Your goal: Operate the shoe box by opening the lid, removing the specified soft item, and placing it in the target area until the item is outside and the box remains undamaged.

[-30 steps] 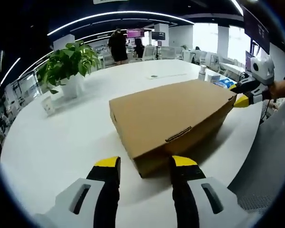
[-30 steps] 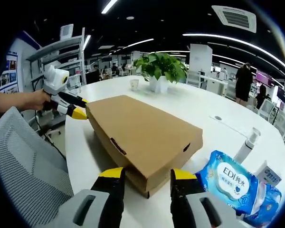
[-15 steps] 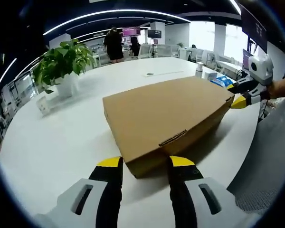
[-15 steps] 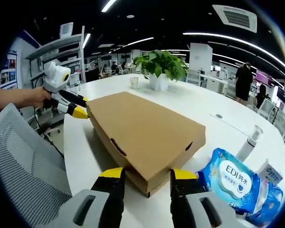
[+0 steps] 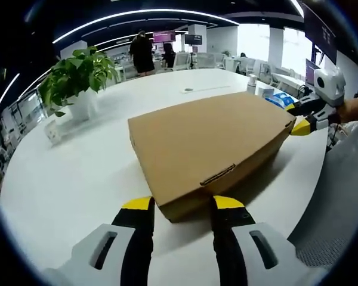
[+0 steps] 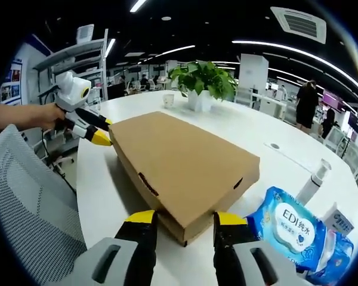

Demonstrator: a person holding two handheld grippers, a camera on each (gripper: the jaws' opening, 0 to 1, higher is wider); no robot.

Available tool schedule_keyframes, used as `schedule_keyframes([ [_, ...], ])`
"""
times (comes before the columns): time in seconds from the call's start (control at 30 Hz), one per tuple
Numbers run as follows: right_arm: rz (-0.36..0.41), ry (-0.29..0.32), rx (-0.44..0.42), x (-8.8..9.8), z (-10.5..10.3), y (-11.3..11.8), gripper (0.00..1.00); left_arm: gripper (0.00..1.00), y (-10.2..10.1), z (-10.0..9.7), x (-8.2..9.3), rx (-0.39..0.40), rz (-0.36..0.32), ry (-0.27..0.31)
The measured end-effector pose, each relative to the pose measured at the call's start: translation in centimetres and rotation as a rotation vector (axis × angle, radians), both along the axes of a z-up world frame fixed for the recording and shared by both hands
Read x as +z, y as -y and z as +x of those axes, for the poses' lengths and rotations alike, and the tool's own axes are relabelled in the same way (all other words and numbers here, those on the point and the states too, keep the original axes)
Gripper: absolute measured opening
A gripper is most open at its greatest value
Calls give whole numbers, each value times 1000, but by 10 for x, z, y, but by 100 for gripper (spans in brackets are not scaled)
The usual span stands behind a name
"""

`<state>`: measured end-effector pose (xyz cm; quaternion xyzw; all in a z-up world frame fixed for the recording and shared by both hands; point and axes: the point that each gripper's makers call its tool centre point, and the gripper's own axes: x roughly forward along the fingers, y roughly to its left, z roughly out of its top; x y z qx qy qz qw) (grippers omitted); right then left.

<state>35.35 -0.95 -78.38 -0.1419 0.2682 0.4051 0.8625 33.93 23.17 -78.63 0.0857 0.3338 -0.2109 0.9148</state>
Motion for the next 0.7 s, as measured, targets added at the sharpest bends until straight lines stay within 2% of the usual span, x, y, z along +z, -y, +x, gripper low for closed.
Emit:
schedule_keyframes([
  [0.3,-4,2,-4,0,10,1,34,37,1,11,0,-6,2,-4],
  [0.7,-9,2,-12,-1,32,3,34,37,2,33,0,-6,-2,-5],
])
